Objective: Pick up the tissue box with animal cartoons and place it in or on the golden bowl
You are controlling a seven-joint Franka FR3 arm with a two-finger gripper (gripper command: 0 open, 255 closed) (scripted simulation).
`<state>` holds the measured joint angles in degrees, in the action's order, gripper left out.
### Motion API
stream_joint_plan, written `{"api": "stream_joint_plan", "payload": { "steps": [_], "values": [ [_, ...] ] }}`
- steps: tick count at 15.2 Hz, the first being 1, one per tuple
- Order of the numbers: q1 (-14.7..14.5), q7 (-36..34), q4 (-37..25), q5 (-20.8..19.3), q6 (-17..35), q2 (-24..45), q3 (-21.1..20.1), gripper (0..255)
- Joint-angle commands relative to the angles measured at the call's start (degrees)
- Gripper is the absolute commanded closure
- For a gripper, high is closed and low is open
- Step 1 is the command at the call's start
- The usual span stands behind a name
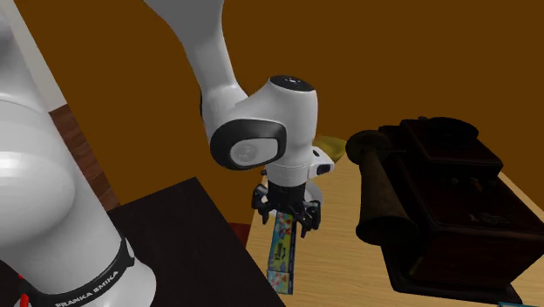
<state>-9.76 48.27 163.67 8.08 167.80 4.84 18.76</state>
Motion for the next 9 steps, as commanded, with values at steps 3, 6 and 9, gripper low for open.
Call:
{"api": "stream_joint_plan", "payload": {
  "steps": [3,6,9],
  "values": [
    [5.05,9.95,-1.71,12.22,5.41,7.05,-8.16,0],
    [9.5,12.83,-2.85,15.77,8.18,10.76,-13.38,0],
    [13.02,14.33,-3.87,17.38,10.59,13.94,-17.17,0]
  ]
}}
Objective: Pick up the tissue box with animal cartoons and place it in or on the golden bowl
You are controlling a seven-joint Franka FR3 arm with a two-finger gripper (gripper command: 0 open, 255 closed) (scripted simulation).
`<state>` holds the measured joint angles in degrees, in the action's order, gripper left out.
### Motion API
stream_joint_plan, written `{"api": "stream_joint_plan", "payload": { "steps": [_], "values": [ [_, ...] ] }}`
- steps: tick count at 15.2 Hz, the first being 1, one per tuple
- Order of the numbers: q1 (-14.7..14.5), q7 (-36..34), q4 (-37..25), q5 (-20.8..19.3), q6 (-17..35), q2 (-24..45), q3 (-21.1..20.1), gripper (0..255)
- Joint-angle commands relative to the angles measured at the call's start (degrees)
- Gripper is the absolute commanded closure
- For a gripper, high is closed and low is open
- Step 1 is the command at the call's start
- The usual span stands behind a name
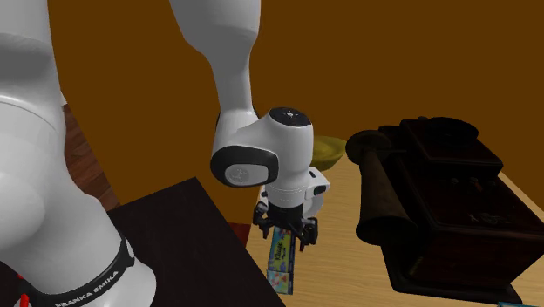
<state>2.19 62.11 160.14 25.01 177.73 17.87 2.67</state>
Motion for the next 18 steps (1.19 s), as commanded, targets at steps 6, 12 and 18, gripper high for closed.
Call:
{"api": "stream_joint_plan", "payload": {
  "steps": [6,12,18],
  "values": [
    [1.11,0.43,-0.33,0.38,0.67,0.91,-1.09,0],
    [1.07,0.41,-0.31,0.37,0.65,0.87,-1.06,255],
    [-0.22,-0.03,0.06,-0.07,-0.27,-0.33,0.29,255]
  ]
}}
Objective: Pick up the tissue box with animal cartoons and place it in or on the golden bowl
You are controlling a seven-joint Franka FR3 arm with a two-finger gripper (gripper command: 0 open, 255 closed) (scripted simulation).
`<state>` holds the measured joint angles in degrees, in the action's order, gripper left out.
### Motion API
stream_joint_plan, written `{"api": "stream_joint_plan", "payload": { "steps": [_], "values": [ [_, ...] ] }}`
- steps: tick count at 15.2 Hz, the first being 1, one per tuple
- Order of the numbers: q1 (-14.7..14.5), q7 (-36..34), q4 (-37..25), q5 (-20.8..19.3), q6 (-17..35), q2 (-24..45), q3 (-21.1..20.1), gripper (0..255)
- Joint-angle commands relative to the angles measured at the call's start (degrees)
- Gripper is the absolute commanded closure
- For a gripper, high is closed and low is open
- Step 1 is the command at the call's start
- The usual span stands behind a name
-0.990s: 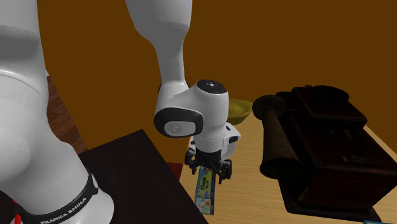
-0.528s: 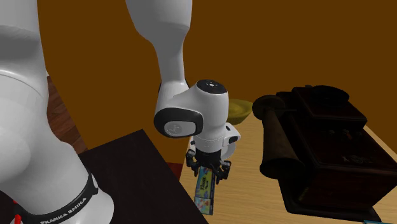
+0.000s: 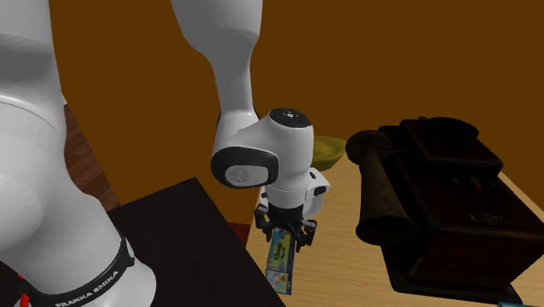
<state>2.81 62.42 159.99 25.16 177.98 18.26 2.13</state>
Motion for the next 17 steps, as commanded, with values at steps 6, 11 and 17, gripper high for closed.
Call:
{"api": "stream_joint_plan", "payload": {
  "steps": [6,11,17],
  "values": [
    [-9.92,-5.84,2.47,-6.95,-6.1,-8.13,11.36,255],
    [-15.15,-14.14,3.94,-18.32,-10.8,-14.63,19.5,255],
    [-14.26,-22.2,4.61,-29.8,-17.39,-22.52,21.62,255]
  ]
}}
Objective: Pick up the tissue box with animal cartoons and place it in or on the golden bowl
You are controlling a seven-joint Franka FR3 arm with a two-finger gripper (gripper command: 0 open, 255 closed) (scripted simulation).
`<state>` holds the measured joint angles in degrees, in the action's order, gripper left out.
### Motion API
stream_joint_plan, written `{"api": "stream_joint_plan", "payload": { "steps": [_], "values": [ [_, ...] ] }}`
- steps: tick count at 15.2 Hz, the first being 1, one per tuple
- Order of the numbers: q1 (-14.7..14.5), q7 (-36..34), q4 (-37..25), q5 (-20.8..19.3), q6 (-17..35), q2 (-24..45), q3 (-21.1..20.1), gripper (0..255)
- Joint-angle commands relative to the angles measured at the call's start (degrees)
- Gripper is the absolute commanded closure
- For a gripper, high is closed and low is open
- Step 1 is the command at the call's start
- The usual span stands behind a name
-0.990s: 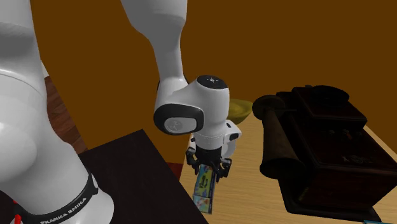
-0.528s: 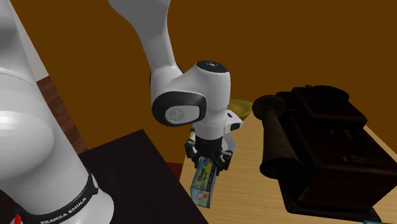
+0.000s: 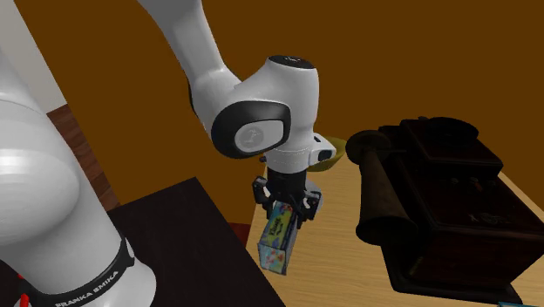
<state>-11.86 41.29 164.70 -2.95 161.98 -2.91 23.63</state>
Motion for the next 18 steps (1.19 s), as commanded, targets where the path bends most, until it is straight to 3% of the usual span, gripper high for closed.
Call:
{"api": "stream_joint_plan", "payload": {
  "steps": [1,7,15,18],
  "values": [
    [0.78,-1.88,-0.08,-2.86,-2.56,-2.61,0.03,255],
    [2.79,-4.82,-0.33,-7.03,-9.69,-9.7,-1.11,255],
    [4.19,-6.27,-1.47,-8.83,-18.35,-17.31,-2.59,255],
    [0.43,-8.29,-6.17,-5.25,-18.26,-12.42,-4.31,255]
  ]
}}
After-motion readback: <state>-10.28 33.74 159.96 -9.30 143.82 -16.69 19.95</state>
